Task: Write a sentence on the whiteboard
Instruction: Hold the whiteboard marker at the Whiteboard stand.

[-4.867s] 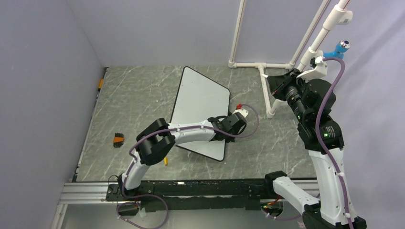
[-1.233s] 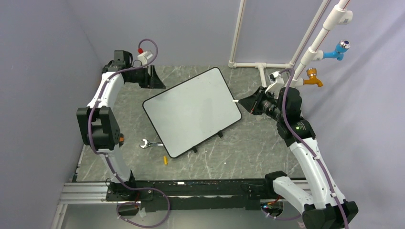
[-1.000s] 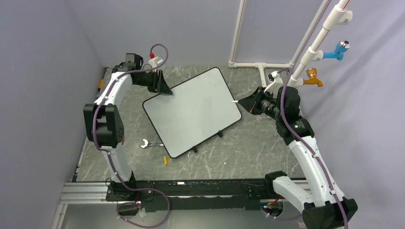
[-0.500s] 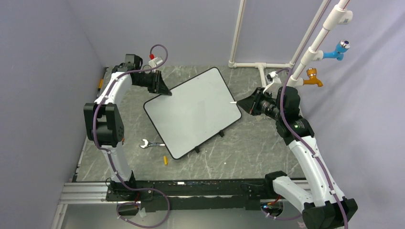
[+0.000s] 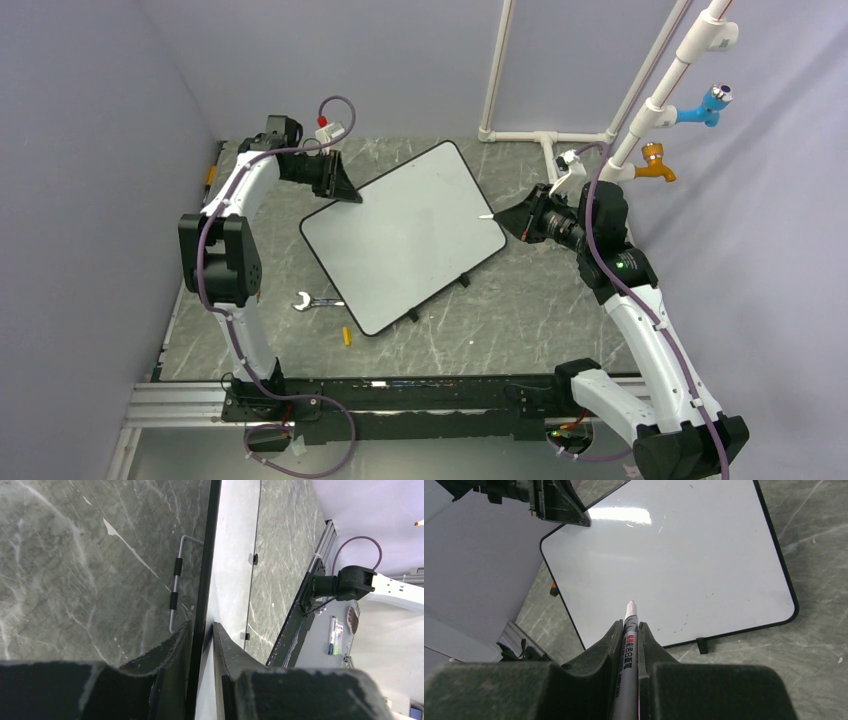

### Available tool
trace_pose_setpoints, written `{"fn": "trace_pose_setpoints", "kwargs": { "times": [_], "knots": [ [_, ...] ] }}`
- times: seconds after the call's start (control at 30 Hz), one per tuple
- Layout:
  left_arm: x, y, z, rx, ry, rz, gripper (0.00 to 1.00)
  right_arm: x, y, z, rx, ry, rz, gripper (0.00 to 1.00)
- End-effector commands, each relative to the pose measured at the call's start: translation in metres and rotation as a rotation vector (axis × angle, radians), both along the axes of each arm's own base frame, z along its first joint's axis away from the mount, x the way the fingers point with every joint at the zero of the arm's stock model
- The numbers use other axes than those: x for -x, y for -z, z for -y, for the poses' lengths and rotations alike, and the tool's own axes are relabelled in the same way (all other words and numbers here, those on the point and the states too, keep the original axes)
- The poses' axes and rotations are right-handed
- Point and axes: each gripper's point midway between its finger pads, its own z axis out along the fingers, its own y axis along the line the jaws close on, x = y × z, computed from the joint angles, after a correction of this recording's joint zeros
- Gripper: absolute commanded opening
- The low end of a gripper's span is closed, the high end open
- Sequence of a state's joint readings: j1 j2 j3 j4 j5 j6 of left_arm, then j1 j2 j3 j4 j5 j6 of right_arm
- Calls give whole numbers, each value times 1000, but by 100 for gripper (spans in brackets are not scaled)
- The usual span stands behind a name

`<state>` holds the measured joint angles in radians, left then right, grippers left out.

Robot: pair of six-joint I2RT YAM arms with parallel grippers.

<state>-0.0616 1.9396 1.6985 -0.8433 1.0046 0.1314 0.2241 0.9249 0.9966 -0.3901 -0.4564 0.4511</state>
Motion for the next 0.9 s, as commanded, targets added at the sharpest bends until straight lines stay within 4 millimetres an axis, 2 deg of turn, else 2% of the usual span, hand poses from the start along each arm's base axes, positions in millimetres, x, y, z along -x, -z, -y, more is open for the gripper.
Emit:
{"fn": "trace_pose_setpoints", "kwargs": {
  "times": [0.0,0.07,0.17,0.33,0.57,0.87],
  "knots": [
    [5,-8,8,39,46,14,28,2,-15,-3,-4,-29,64,0],
    [6,-8,9,45,50,11,28,2,-14,-4,-4,-34,60,0],
    [7,-9,11,52,57,10,23,3,-12,-6,-8,-44,61,0],
    [12,-16,17,45,79,33,0,7,-11,-13,-25,-101,67,0],
    [23,-30,27,35,119,101,0,17,-11,-34,-35,-204,103,0],
    [34,-42,39,-55,133,223,0,34,-11,-81,30,-334,236,0]
  ]
}}
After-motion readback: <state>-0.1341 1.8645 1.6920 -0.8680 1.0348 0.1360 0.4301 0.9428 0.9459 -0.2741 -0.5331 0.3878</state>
